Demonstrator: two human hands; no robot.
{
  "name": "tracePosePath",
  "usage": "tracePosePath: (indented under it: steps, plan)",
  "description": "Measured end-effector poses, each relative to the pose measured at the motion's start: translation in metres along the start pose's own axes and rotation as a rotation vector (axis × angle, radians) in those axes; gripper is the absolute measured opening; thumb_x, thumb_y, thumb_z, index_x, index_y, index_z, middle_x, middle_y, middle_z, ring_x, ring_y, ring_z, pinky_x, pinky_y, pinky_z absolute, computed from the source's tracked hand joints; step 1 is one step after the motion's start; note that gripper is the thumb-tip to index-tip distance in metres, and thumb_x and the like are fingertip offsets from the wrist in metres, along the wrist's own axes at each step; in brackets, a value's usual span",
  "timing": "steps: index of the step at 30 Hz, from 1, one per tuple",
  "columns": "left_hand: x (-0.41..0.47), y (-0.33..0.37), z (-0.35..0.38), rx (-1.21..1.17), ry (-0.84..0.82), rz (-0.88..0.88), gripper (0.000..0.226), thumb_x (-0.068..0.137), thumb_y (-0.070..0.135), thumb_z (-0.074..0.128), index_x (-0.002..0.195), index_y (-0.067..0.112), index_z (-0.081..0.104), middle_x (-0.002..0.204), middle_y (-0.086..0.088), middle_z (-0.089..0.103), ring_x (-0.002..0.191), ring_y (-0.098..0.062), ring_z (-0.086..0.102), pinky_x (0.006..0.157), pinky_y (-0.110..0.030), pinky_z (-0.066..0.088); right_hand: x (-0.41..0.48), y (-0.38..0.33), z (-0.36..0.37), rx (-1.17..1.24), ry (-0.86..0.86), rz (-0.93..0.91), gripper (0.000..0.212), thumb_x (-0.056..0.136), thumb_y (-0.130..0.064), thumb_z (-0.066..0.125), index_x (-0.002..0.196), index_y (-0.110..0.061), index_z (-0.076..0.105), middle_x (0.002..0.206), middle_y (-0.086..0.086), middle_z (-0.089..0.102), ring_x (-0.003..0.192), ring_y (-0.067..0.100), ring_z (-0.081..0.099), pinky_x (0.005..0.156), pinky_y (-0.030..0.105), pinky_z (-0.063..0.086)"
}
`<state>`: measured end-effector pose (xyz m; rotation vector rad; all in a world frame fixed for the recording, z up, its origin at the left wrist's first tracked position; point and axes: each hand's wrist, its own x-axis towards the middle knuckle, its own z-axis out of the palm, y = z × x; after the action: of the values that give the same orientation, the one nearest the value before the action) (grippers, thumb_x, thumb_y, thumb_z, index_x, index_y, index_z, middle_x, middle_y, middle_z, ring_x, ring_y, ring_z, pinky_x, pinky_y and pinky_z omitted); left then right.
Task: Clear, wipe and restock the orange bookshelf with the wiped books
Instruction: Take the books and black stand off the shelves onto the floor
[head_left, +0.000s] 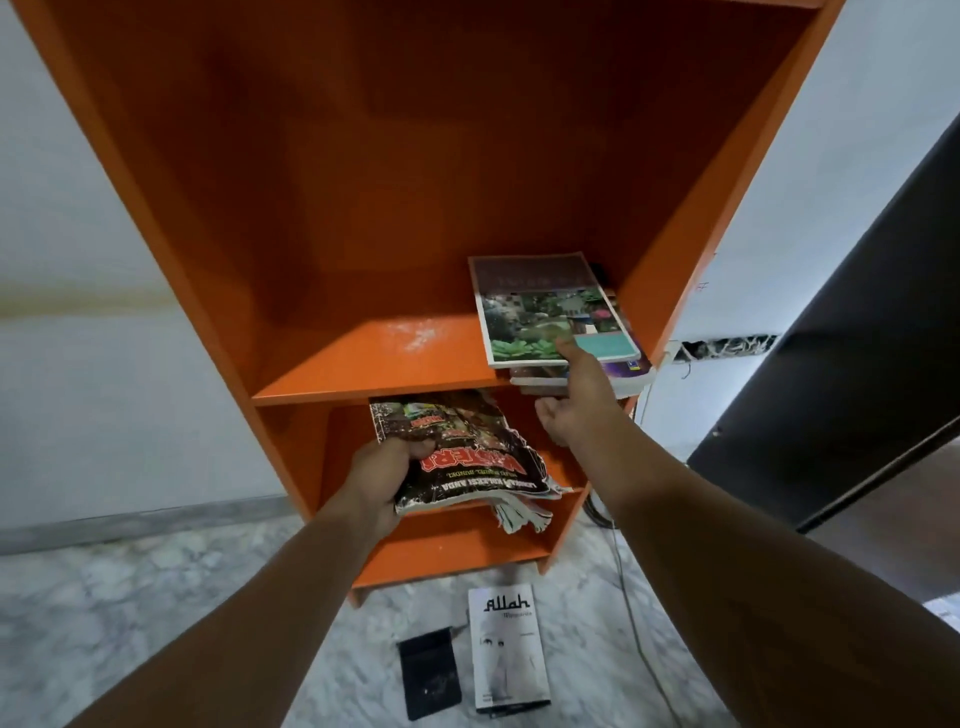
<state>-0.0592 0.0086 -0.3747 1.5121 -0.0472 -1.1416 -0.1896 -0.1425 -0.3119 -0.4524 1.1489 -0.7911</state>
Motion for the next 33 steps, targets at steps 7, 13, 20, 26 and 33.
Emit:
tracePosePath:
  steps: [7, 13, 20, 26, 33]
  plan:
    - [-0.028, -0.039, -0.018, 0.121, -0.01, -0.018, 0.05, 0.084, 0.01, 0.077, 0.128, 0.008, 0.055, 0.113, -0.014, 0.072, 0.1, -0.032, 0.07, 0.081, -0.043, 0.059, -0.039, 0.032, -0.068, 0.113, -0.215, -0.02, 0.034, 0.09, -0.023, 0.071, 0.12, -0.009, 0.063, 0.108, 0.015, 0.073, 0.092, 0.027, 0.073, 0.074, 0.039, 0.062]
    - [-0.057, -0.081, -0.036, 0.229, 0.028, -0.037, 0.033, 0.086, 0.001, 0.073, 0.116, 0.006, 0.062, 0.108, -0.018, 0.072, 0.091, -0.032, 0.071, 0.059, -0.031, 0.059, -0.071, 0.083, -0.125, 0.288, -0.365, 0.147, 0.019, 0.104, -0.012, 0.047, 0.111, -0.012, 0.065, 0.104, 0.01, 0.072, 0.099, 0.019, 0.07, 0.102, 0.053, 0.053]
    - [-0.042, -0.161, -0.063, 0.332, 0.106, -0.036, 0.023, 0.089, -0.008, 0.066, 0.106, 0.006, 0.069, 0.081, -0.008, 0.071, 0.071, -0.025, 0.066, 0.055, -0.029, 0.052, -0.055, 0.177, -0.2, 0.206, -0.159, 0.171, 0.026, 0.098, -0.014, 0.053, 0.095, -0.012, 0.079, 0.095, 0.01, 0.078, 0.083, 0.023, 0.077, 0.068, 0.036, 0.064]
    - [0.034, -0.258, -0.089, 0.376, 0.16, 0.039, 0.025, 0.089, -0.013, 0.062, 0.098, 0.009, 0.072, 0.065, -0.001, 0.069, 0.05, -0.008, 0.063, 0.043, -0.021, 0.048, 0.054, 0.281, -0.254, 0.099, 0.052, 0.26, 0.056, 0.079, -0.019, 0.069, 0.133, -0.008, 0.063, 0.122, 0.016, 0.072, 0.102, 0.029, 0.075, 0.078, 0.038, 0.063]
    - [0.138, -0.403, -0.119, 0.395, 0.231, 0.187, 0.033, 0.086, -0.005, 0.071, 0.106, 0.02, 0.072, 0.087, 0.004, 0.076, 0.083, -0.018, 0.074, 0.068, -0.031, 0.056, 0.233, 0.428, -0.314, 0.071, 0.136, 0.28, 0.043, 0.101, -0.015, 0.057, 0.143, -0.006, 0.053, 0.092, 0.01, 0.072, 0.047, 0.011, 0.066, 0.034, 0.019, 0.046]
